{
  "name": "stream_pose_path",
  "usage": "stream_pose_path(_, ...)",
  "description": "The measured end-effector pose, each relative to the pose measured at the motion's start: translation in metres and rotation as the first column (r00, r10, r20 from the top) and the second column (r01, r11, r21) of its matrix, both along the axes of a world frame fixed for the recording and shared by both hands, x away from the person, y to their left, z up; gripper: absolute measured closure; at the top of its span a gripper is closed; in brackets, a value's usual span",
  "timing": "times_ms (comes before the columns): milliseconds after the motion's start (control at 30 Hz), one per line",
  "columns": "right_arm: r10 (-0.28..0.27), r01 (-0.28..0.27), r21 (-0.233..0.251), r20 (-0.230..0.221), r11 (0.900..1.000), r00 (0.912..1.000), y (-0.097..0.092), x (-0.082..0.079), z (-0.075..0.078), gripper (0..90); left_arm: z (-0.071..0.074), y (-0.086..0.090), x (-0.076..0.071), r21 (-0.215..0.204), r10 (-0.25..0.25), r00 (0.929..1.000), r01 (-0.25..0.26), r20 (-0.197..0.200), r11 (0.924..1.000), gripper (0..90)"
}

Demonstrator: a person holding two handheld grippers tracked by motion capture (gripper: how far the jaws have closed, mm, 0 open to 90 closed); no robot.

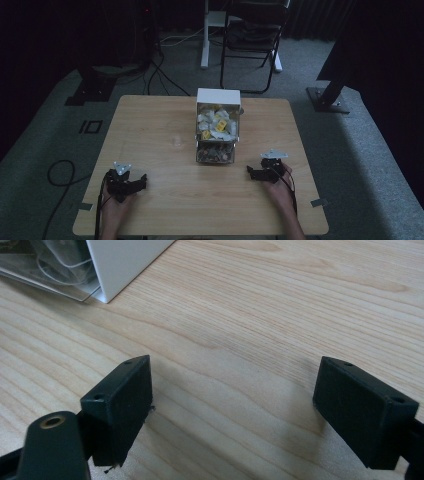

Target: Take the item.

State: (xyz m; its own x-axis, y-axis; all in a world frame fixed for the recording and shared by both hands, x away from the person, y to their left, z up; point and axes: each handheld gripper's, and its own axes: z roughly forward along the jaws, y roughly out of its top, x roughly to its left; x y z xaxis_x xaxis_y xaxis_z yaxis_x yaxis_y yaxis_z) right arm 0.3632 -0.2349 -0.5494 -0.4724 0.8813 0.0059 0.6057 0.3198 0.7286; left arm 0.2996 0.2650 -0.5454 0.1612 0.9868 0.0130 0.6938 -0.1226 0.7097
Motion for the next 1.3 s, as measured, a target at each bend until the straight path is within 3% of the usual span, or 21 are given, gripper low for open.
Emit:
stream_pose_path(333,0.004,-0.004,-0.002,-0.004,1.0000,1.0000,0.001,0.000,0.000,13.7,0.000,0.000,0.000,0.000,0.000,1.0000,0.000,0.000,1.0000,14.7)
stream_pose_path(733,-0.028,0.028,-0.017,-0.018,0.9995,0.9994,0.000,-0.004,0.005,27.2,0.000,0.000,0.000,0.000,0.000,1.0000,0.000,0.000,1.0000,14.7)
stream_pose_path(867,-0.033,0.032,-0.039,-0.005,0.9987,0.9995,0.003,-0.010,0.010,31.0,0.000,0.000,0.000,0.000,0.000,1.0000,0.000,0.000,1.0000,14.7)
stream_pose_path(1300,0.003,-0.004,0.012,0.077,0.9999,0.9970,0.009,-0.029,0.041,33.3,0.000,0.000,0.000,0.000,0.000,1.0000,0.000,0.000,1.0000,14.7)
